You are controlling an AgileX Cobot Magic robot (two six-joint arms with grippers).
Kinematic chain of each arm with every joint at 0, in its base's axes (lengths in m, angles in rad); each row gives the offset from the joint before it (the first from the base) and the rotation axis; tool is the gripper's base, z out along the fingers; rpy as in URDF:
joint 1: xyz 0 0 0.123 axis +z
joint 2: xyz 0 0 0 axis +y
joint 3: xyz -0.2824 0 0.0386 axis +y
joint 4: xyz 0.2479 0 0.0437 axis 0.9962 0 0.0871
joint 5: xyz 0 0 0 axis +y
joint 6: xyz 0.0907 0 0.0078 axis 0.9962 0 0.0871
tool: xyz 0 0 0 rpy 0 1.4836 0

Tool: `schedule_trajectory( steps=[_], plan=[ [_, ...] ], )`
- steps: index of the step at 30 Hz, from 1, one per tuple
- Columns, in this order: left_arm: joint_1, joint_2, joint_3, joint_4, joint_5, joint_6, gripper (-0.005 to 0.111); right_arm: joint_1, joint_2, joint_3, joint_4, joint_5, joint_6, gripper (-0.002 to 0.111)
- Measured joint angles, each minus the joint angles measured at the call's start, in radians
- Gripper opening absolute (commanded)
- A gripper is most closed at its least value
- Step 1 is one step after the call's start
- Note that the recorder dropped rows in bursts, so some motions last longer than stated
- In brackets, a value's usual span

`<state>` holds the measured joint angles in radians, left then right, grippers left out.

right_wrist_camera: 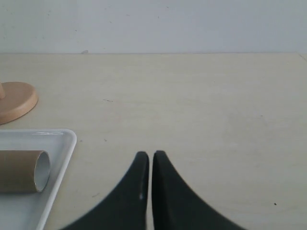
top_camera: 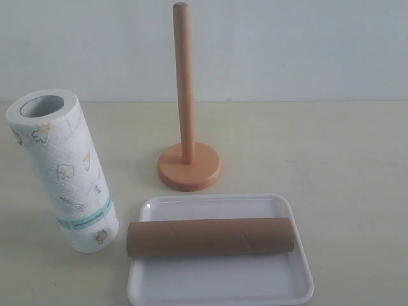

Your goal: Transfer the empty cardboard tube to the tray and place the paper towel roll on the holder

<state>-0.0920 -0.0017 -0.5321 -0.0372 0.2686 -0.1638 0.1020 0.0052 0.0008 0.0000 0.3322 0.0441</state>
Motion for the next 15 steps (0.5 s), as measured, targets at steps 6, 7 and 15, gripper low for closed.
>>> schedule_trajectory(
  steps=[6,7,15],
  plan=[
    [0.000,-0.001,-0.046,0.000,-0.100,-0.008,0.004,0.000,0.000,0.000,0.000,0.000,0.000,0.003],
    [0.000,-0.001,-0.046,0.000,-0.129,-0.009,0.004,0.000,0.000,0.000,0.000,0.000,0.000,0.003],
    [0.000,-0.002,-0.047,0.000,-0.386,-0.009,0.004,0.000,0.000,0.000,0.000,0.000,0.000,0.003]
  ],
)
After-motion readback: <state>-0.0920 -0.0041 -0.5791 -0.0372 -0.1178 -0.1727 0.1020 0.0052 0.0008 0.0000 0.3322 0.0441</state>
